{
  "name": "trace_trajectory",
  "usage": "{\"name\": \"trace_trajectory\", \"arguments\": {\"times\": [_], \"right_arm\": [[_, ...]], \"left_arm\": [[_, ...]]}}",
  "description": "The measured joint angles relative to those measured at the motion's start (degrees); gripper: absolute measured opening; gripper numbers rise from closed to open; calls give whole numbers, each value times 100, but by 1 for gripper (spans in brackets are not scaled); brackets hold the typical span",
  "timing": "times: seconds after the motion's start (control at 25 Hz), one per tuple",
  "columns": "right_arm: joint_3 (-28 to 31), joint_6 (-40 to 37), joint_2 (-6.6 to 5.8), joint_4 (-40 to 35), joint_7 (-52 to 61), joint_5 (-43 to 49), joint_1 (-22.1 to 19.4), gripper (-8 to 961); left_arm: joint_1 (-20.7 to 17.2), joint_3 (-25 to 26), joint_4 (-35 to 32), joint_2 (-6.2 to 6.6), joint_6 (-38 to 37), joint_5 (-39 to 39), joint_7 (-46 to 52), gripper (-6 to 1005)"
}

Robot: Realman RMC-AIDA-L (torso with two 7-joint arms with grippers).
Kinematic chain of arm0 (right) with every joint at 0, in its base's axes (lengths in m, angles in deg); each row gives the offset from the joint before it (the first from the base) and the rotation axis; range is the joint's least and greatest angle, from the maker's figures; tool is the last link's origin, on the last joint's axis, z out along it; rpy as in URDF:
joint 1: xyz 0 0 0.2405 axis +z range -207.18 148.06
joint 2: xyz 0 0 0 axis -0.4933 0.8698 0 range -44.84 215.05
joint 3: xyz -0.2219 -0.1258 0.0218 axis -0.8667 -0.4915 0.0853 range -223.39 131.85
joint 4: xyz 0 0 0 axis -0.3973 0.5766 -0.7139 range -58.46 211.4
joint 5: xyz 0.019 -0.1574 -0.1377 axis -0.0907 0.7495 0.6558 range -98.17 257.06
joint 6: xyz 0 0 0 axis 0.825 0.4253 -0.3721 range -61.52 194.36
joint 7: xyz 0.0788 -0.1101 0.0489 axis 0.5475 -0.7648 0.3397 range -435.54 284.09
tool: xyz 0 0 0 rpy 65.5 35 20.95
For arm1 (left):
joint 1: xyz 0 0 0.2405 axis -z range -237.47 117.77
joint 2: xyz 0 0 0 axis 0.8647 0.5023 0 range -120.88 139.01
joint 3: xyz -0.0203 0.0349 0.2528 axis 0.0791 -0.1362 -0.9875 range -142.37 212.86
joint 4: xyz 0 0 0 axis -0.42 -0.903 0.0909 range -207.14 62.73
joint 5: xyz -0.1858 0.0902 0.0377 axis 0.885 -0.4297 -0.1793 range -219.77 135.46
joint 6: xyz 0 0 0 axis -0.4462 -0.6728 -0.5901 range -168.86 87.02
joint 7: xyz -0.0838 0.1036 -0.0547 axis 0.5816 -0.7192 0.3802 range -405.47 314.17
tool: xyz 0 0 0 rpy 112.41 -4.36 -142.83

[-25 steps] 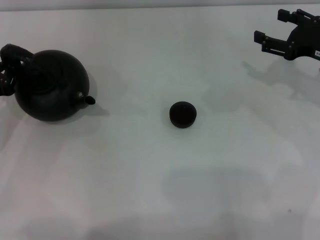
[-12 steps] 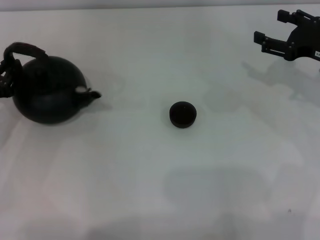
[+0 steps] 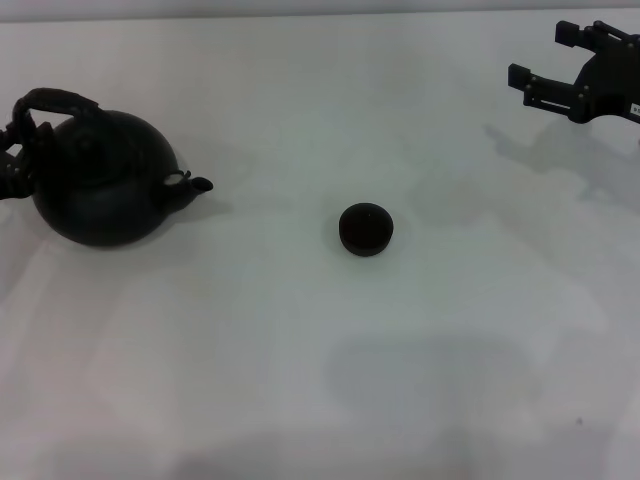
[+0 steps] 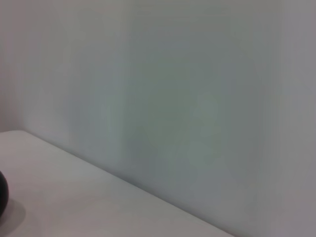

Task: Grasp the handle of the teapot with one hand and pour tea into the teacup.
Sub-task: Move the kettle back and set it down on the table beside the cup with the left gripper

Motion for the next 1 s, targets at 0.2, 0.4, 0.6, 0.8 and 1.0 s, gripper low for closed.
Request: {"name": "trace_trajectory", "arguments": {"times": [0.2,0.4,0.6,0.8,1.0], "right_arm": [[6,39,0,0,-9,0,-19,870],[26,52,-16,1,5,0,-33,870],[35,56,-29,22,14,0,-49,870],[36,61,-41,37,20,0,-50,871],[46,61,-86,48,29,-12,-65,871]], "left_arm": [[-62,1,-4,-14,-132,5,-259,258],[-152,292,0,-39,-598,13,-443,464],[-328,387,-35,-38,-947,20,-550,684],[-590,801,-20,-50,-1661,43,-893,727],[-933,1561,11,-68,-2395,53,-1188,723]]}}
